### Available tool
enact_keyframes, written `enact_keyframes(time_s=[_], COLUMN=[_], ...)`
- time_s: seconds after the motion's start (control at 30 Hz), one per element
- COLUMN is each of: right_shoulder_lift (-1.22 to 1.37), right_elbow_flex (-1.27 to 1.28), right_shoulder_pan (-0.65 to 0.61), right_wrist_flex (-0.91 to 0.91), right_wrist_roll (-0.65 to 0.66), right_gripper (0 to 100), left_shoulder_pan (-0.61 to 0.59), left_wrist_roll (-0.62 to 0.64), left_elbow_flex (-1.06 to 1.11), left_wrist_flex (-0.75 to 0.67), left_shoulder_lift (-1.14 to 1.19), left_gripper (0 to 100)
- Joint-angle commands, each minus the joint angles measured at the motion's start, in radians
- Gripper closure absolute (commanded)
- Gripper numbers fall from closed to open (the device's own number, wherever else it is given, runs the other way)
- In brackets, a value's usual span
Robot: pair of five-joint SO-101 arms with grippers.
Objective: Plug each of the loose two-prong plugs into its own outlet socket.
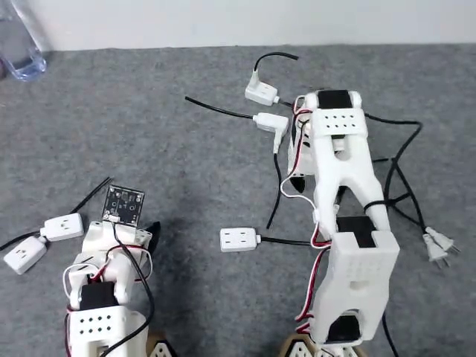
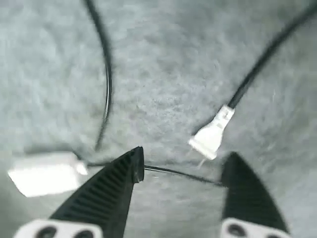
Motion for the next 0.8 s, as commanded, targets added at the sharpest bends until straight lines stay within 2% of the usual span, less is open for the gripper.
enact_keyframes(time_s=[0.0, 0.07, 0.23, 0.33, 0.5, 0.6, 0.77], right_shoulder_lift=[-0.064, -0.064, -0.064, -0.054, -0.064, -0.064, -0.064], right_elbow_flex=[-0.031, -0.031, -0.031, -0.029, 0.101, 0.161, 0.16], right_shoulder_pan=[0.061, 0.105, 0.229, 0.298, 0.344, 0.318, 0.236], right_wrist_flex=[0.047, 0.047, 0.045, 0.045, 0.045, 0.044, 0.042], right_wrist_roll=[0.419, 0.634, 0.985, 1.289, 1.708, 1.835, 1.824], right_gripper=[87.1, 88.9, 89.4, 89.2, 89.0, 83.7, 59.4], left_shoulder_pan=[0.006, 0.006, 0.006, 0.006, 0.006, 0.008, 0.018], left_wrist_roll=[-0.009, -0.009, -0.009, -0.009, -0.009, -0.009, -0.009], left_elbow_flex=[-0.002, -0.002, -0.002, -0.002, -0.002, -0.002, -0.002], left_wrist_flex=[-0.023, -0.023, -0.023, -0.023, -0.023, -0.023, -0.023], left_shoulder_lift=[-0.012, -0.012, -0.012, -0.012, -0.012, -0.012, -0.012], left_gripper=[72, 72, 72, 72, 72, 72, 72])
